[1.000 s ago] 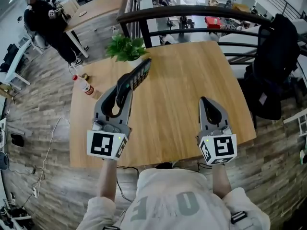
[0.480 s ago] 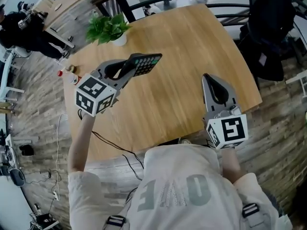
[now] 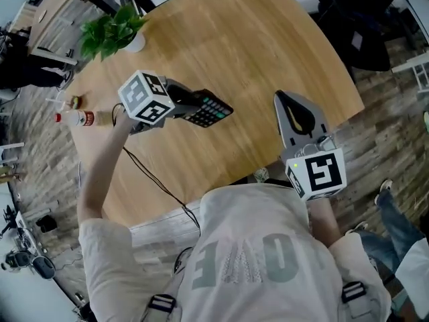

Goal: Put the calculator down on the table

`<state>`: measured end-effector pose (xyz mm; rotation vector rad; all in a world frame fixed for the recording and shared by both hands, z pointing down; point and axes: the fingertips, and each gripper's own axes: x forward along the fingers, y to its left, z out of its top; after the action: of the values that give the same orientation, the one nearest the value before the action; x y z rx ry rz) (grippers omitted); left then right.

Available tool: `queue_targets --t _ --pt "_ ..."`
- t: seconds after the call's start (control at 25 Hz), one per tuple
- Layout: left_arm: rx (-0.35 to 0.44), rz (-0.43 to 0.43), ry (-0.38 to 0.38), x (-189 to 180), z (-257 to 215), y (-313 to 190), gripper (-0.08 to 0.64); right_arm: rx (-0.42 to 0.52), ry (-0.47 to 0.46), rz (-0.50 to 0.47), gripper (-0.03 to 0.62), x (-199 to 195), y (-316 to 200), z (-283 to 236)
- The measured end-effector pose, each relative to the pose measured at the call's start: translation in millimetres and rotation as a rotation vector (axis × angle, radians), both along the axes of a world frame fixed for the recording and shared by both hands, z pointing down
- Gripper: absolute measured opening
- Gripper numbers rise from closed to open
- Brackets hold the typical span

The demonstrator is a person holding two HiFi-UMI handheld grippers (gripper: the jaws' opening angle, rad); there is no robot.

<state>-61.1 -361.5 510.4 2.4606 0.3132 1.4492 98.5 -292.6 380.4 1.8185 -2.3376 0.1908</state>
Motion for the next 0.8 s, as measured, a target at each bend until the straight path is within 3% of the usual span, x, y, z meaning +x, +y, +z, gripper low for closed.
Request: queue_targets --t 0.16,0.32,0.6,0.8 --pt "-0.226 0.167 -0.105 6.8 34.9 20.6 0.115 -0.043 -0.009 0.025 0.018 8.1 -0.4 13.3" --pt "-0.328 0.241 -0.185 10.5 67.2 25.9 0.115 -0.094 -0.017 0.05 0.018 12.2 0.8 29.3" --pt "-0.484 0.195 -0.21 18.3 89.5 17.8 0.117 -0.15 -0.017 0.073 0.018 9.5 -2.5 48.7" --pt "-0.454 0.154 -0.205 15.2 106.0 3.2 0.117 -0.179 -0.002 0.072 0.018 0.8 -5.6 56.6"
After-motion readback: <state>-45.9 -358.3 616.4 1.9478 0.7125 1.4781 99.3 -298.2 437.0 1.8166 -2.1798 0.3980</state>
